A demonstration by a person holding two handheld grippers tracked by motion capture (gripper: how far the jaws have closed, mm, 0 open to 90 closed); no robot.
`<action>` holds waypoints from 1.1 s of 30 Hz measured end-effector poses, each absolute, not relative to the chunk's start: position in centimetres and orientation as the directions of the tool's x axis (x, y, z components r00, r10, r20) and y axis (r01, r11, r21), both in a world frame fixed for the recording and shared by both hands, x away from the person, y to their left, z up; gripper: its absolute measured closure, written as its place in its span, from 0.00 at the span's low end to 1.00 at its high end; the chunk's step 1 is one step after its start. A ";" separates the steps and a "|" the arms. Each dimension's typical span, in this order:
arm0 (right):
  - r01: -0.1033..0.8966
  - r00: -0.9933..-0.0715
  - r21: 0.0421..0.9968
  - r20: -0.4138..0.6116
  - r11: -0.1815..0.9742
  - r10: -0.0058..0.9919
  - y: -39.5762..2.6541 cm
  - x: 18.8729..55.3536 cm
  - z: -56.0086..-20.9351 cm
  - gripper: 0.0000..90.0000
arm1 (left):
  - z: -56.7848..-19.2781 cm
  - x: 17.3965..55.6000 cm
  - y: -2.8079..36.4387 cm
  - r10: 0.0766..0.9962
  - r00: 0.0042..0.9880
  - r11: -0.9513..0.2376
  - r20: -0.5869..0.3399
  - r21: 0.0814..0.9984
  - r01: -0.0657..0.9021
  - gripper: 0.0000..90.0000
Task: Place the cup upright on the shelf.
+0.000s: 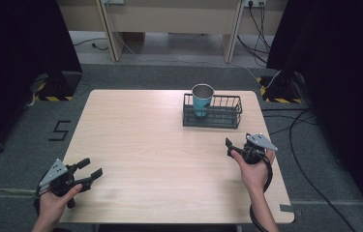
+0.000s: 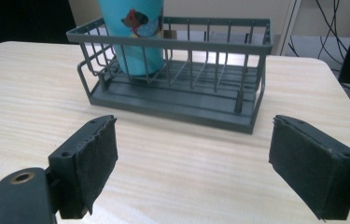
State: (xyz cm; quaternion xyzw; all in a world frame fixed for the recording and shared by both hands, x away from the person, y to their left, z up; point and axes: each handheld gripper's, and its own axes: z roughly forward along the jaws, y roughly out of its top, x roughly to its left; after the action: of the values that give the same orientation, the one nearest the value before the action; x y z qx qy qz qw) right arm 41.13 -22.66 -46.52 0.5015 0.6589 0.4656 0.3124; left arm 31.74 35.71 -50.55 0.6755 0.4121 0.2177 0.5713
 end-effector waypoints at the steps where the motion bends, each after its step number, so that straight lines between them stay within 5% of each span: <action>1: 0.373 -0.302 0.926 0.055 0.065 0.952 -22.8 40.9 -46.7 0.18 | -50.5 31.7 35.7 0.806 0.566 -0.008 -0.176 0.951 0.308 0.27; 33: 0.392 -0.274 0.918 0.055 0.059 0.960 -25.1 37.1 -48.4 0.18 | -50.6 31.7 35.8 0.808 0.562 -0.005 -0.178 0.951 0.309 0.27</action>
State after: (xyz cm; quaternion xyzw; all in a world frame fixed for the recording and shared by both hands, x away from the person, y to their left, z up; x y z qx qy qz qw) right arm 37.15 -25.12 -48.39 0.5146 0.6570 0.4533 0.3130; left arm 31.74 35.75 -50.56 0.6746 0.4141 0.2184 0.5708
